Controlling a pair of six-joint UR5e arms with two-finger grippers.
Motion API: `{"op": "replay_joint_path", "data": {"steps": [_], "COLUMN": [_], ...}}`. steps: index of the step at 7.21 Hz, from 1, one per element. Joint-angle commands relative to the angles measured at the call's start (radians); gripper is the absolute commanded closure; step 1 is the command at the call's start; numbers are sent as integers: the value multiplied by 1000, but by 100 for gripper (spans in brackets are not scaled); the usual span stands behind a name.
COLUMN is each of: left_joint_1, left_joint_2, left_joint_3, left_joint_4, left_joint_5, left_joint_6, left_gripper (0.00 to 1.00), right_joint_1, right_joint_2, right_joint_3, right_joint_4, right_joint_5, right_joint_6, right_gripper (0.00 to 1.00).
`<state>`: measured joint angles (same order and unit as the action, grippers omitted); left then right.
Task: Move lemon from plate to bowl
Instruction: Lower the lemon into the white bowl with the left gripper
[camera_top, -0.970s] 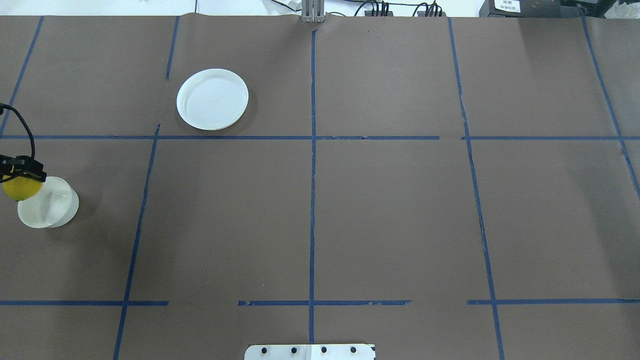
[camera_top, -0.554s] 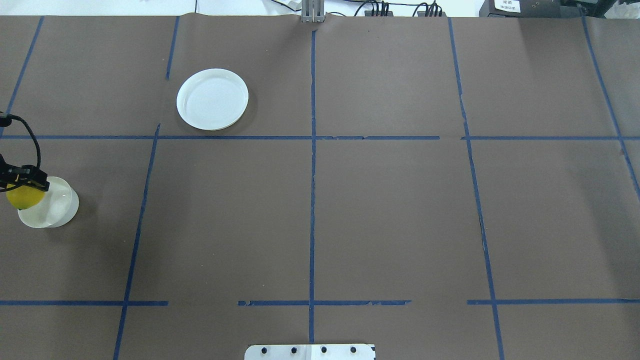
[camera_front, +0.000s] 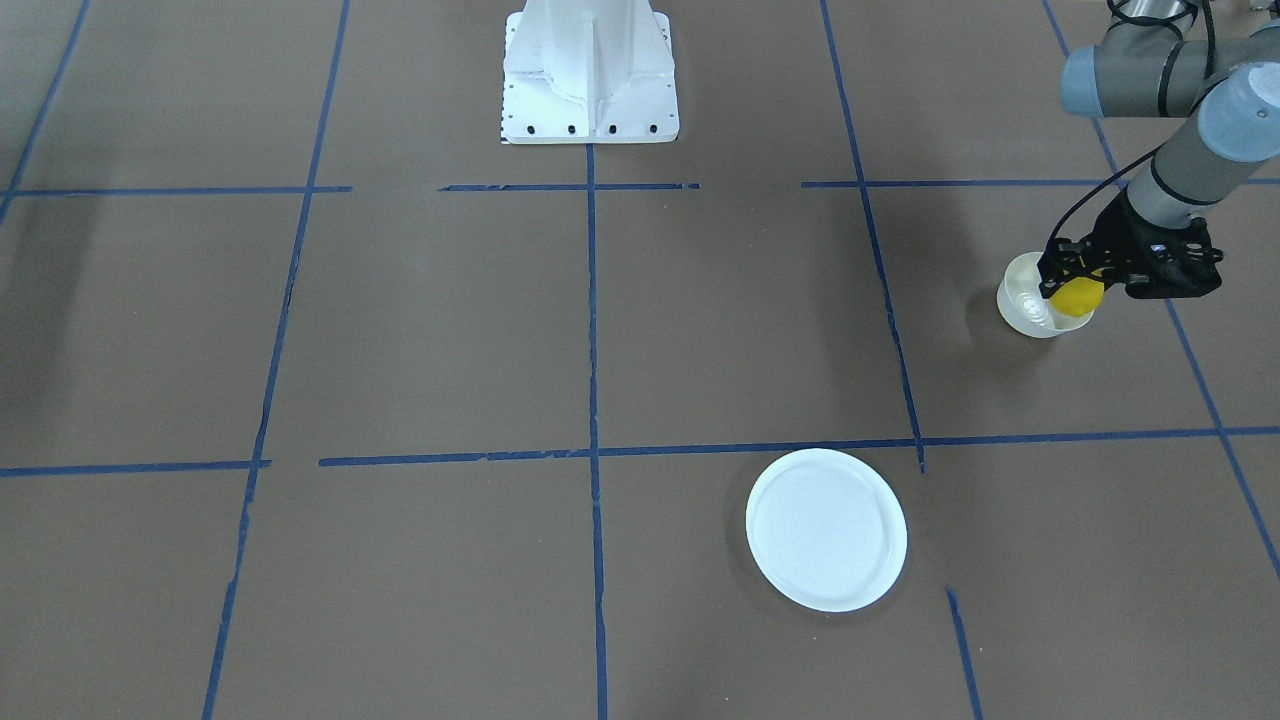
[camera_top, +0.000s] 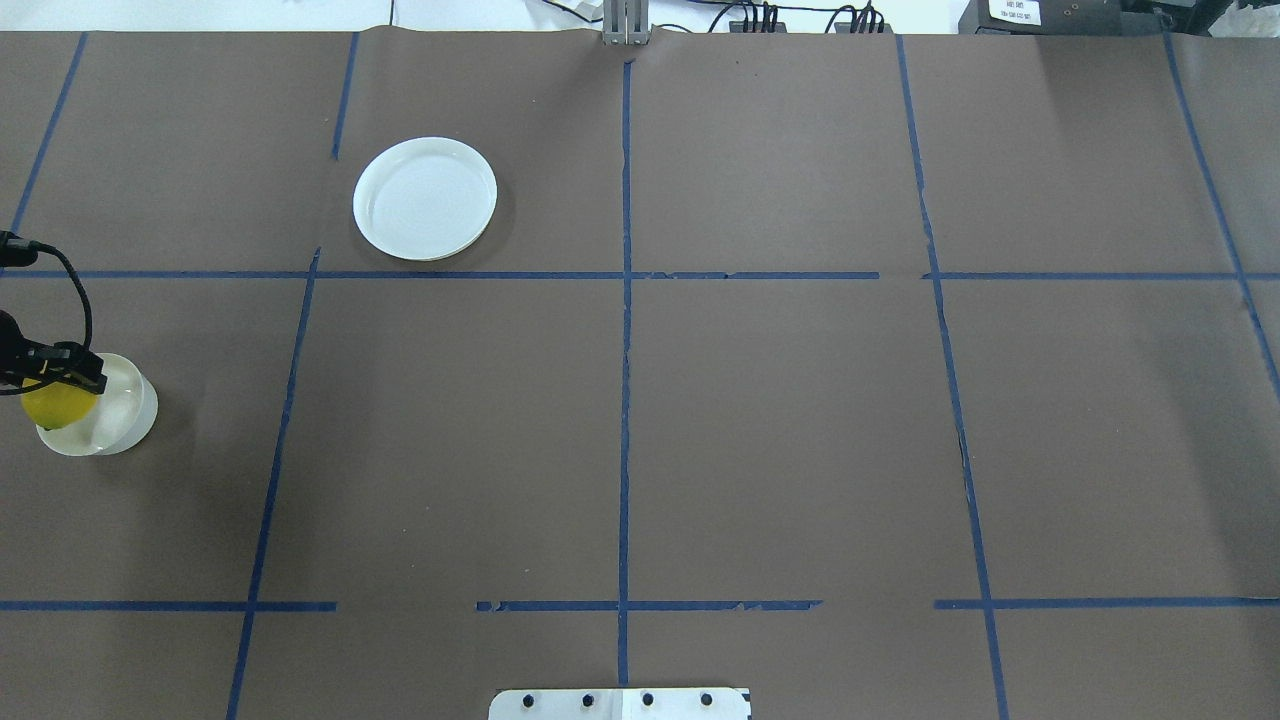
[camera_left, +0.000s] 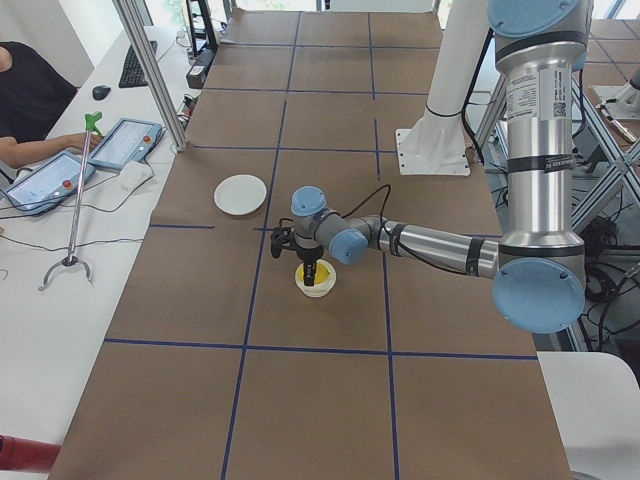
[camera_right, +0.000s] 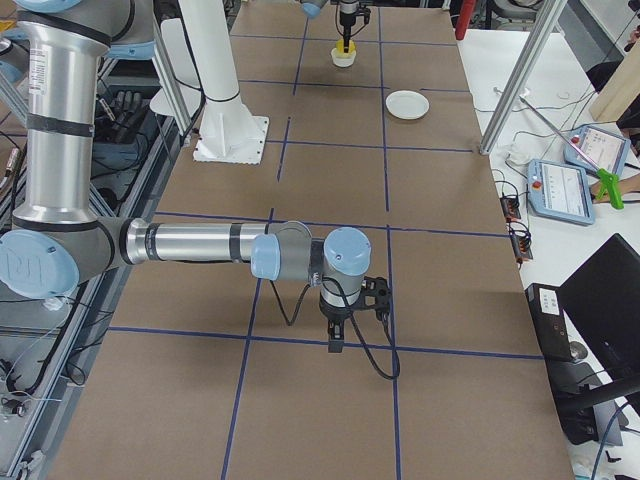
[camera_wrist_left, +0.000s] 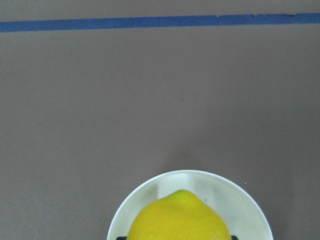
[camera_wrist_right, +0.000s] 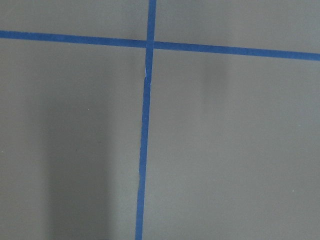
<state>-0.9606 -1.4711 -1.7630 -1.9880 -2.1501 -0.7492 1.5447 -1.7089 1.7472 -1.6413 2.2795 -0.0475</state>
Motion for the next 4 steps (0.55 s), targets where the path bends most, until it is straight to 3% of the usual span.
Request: {"op": "replay_joint_path", "data": {"steps": [1,3,4], "left_joint_1": [2,-1,-4], "left_joint_2": [0,0,0], "left_joint_3": [5,-12,-15], "left_joint_4": [-2,5,8], "left_joint_5": [-1,-7,-80], "left_joint_6": [16,17,45], "left_gripper": [0,0,0], "right_joint_1": [0,0,0], "right_joint_2": [0,0,0], "right_joint_3": [0,0,0], "right_joint_4": [0,0,0], "right_joint_5": [0,0,0], "right_joint_6": [0,0,0], "right_gripper": [0,0,0]}}
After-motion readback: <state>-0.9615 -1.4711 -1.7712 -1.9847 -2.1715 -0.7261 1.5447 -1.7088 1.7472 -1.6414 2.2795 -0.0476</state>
